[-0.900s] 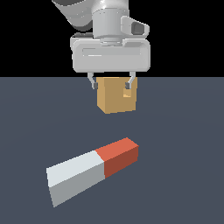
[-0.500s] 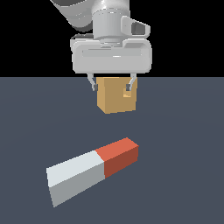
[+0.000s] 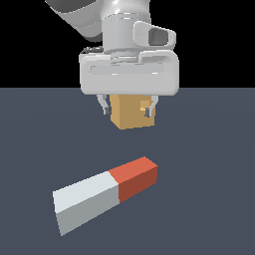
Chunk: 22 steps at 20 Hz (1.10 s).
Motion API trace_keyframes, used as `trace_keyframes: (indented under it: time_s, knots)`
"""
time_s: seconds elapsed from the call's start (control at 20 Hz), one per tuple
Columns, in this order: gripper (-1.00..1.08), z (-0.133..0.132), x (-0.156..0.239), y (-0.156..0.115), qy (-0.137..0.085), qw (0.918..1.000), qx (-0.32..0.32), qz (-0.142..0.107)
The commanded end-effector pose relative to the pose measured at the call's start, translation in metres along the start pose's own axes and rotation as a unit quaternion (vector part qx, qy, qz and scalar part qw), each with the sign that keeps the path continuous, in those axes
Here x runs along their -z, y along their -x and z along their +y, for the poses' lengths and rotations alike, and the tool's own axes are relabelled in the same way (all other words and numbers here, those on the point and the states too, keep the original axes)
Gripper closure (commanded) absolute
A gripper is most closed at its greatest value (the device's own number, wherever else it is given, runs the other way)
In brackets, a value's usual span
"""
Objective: Insert the peg into the horizontal hole in a box.
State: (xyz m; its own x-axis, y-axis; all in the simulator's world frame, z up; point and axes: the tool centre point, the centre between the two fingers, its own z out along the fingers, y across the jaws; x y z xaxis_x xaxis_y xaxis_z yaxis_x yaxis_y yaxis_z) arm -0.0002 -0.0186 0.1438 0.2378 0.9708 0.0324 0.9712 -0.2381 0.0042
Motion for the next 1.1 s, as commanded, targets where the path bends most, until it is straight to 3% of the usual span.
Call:
trace_keyframes:
  time_s: [0.0, 0.25, 0.55, 0.85, 1.05]
  knots:
    - [-0.92, 0.001, -0.008, 0.017, 0.001, 0.999, -0.044, -0.002]
    - [-0.92, -0.002, -0.028, 0.057, 0.002, 0.9889, -0.149, -0.007]
    - [-0.92, -0.015, -0.048, 0.099, 0.003, 0.9658, -0.259, -0.012]
    - [-0.92, -0.029, -0.061, 0.124, 0.004, 0.9441, -0.329, -0.015]
    - [-0.92, -0.036, -0.066, 0.132, 0.004, 0.9349, -0.355, -0.016]
